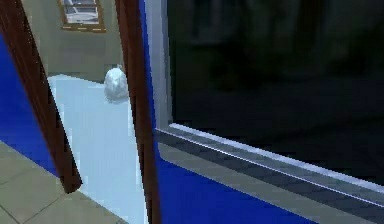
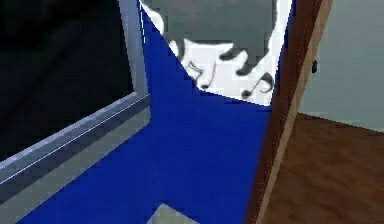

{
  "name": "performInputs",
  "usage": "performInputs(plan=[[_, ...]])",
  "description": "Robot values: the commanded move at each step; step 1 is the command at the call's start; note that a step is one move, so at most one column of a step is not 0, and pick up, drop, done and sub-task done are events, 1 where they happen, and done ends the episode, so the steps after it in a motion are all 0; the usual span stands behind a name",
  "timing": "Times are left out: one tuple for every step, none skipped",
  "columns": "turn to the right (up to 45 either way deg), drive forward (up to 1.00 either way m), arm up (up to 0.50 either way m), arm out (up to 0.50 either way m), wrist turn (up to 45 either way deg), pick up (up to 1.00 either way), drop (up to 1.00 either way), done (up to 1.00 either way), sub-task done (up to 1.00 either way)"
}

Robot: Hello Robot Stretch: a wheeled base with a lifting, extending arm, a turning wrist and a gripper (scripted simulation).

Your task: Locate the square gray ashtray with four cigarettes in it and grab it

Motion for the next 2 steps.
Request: performInputs(plan=[[0.0, 0.05, 0.00, 0.00, 0.0, 0.00, 0.00, 0.00, 0.00], [-39.0, 0.00, 0.00, 0.00, 0.0, 0.00, 0.00, 0.00, 0.00]])
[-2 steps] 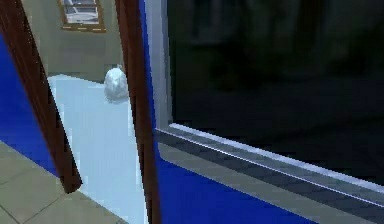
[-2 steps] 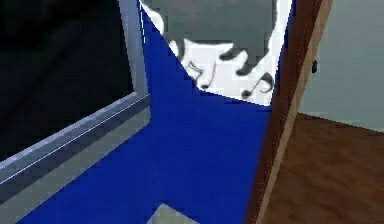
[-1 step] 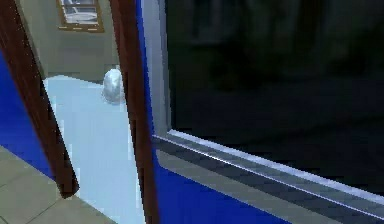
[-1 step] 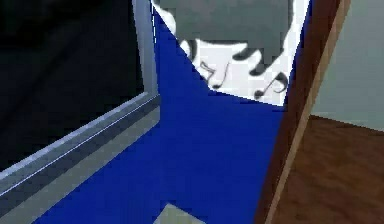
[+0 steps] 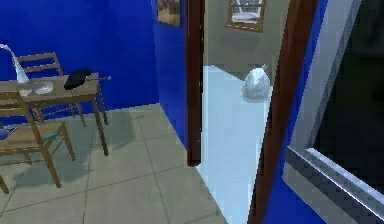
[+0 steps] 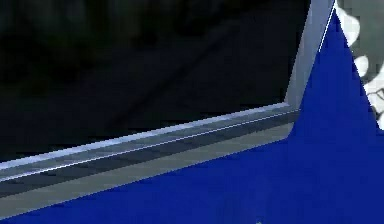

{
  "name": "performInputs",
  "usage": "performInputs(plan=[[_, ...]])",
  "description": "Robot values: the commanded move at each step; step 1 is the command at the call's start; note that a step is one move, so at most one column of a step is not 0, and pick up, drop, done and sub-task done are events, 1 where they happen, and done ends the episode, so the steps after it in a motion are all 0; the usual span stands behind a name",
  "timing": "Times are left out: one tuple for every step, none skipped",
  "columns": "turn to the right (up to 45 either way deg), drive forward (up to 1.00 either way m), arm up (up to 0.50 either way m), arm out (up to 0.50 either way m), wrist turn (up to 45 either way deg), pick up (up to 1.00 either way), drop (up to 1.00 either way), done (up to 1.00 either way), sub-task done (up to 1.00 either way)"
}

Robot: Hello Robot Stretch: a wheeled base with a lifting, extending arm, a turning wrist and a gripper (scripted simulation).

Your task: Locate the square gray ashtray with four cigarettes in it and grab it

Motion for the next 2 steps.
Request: performInputs(plan=[[0.0, 0.95, 0.00, 0.00, 0.0, 0.00, 0.00, 0.00, 0.00], [45.0, 0.00, 0.00, 0.00, 0.0, 0.00, 0.00, 0.00, 0.00]])
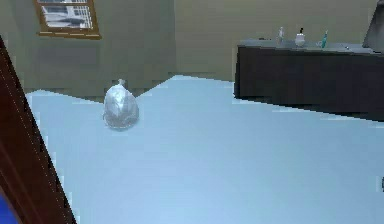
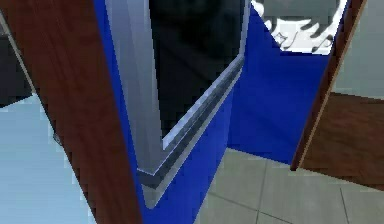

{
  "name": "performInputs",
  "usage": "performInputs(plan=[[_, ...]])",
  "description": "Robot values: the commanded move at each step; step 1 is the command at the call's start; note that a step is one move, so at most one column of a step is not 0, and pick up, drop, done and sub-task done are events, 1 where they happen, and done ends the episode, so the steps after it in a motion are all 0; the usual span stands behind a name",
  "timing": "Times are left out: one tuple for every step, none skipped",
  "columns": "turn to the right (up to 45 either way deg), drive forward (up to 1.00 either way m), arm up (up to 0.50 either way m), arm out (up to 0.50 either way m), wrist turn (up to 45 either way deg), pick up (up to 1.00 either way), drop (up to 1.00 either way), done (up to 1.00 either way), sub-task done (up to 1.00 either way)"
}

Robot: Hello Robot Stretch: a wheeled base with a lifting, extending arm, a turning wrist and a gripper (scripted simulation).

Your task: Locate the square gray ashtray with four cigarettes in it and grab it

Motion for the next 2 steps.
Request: performInputs(plan=[[9.0, 0.00, 0.00, 0.00, 0.0, 0.00, 0.00, 0.00, 0.00], [0.0, 0.10, 0.00, 0.00, 0.0, 0.00, 0.00, 0.00, 0.00]])
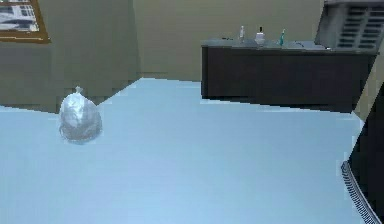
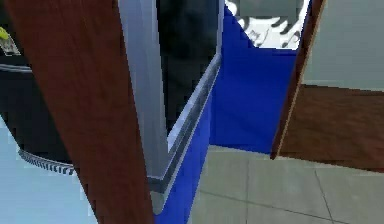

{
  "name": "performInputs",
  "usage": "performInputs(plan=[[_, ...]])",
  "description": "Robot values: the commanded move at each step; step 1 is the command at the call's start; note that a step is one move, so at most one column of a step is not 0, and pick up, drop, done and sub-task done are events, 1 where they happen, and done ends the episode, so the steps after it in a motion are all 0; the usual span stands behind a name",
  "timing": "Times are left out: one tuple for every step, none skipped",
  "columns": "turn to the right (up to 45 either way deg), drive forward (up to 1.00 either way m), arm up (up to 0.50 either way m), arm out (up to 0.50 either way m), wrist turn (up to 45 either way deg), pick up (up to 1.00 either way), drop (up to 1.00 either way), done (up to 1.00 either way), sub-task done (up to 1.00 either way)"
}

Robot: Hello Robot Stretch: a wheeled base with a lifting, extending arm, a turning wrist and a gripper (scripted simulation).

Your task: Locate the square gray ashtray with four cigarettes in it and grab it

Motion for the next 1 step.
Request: performInputs(plan=[[6.0, 0.00, 0.00, 0.00, 0.0, 0.00, 0.00, 0.00, 0.00]])
